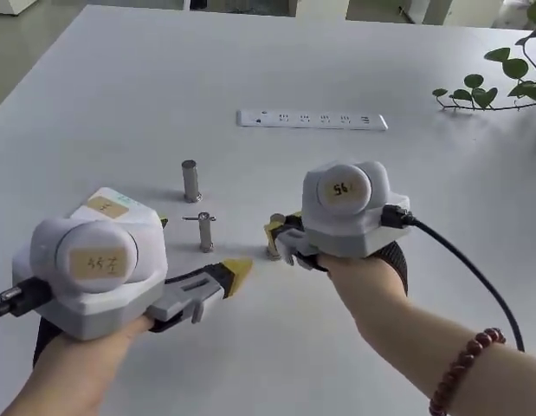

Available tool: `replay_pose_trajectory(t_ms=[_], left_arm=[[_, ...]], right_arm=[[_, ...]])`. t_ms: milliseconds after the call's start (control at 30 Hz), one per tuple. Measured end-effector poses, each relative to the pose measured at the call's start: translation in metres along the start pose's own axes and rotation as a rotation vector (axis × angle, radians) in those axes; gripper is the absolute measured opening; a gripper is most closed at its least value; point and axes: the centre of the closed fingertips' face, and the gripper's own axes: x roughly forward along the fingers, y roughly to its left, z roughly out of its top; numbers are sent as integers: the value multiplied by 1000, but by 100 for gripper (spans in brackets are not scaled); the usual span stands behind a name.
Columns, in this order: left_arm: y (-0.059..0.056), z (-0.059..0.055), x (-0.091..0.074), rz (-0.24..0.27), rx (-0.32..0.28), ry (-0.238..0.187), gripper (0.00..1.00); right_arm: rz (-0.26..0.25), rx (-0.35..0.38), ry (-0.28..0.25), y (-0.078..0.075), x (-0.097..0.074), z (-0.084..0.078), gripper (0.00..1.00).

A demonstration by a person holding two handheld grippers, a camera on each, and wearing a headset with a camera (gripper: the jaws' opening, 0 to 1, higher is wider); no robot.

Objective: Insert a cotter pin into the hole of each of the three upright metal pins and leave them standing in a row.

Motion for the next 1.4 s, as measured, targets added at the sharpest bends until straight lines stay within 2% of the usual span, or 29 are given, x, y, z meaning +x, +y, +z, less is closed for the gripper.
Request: replay_pose_trajectory(t_ms=[267,367,533,600,667,700,900,1000,1100,1200,1400], left_arm=[[-2,1,0,-9,1,-5,65],[-3,1,-1,-11,3,-1,65],[-4,-1,-1,-14,5,3,64],[-4,0,-1,-15,10,0,64],[-4,1,-2,-14,23,-3,64],[-4,1,-2,-15,24,-3,64],[-4,-1,-2,-17,25,9,64],[-5,-1,-2,-20,33,6,64],[-7,1,-2,-24,33,2,64],[-7,1,-2,-24,34,5,64],[-6,0,-2,-23,34,8,63]], right_arm=[[-27,7,-3,3,-5,-4,8],[-41,43,-11,2,-5,-4,8],[-57,62,-16,2,-4,-3,9],[-49,87,-19,1,-3,-3,9],[-27,123,-24,1,-2,0,16],[-26,118,-27,0,-3,1,19],[21,111,-52,1,-9,13,22],[93,76,-47,8,-13,17,23],[120,46,-50,8,-19,20,25],[146,42,-48,4,-23,22,26],[147,-2,-35,-16,-30,21,26]])
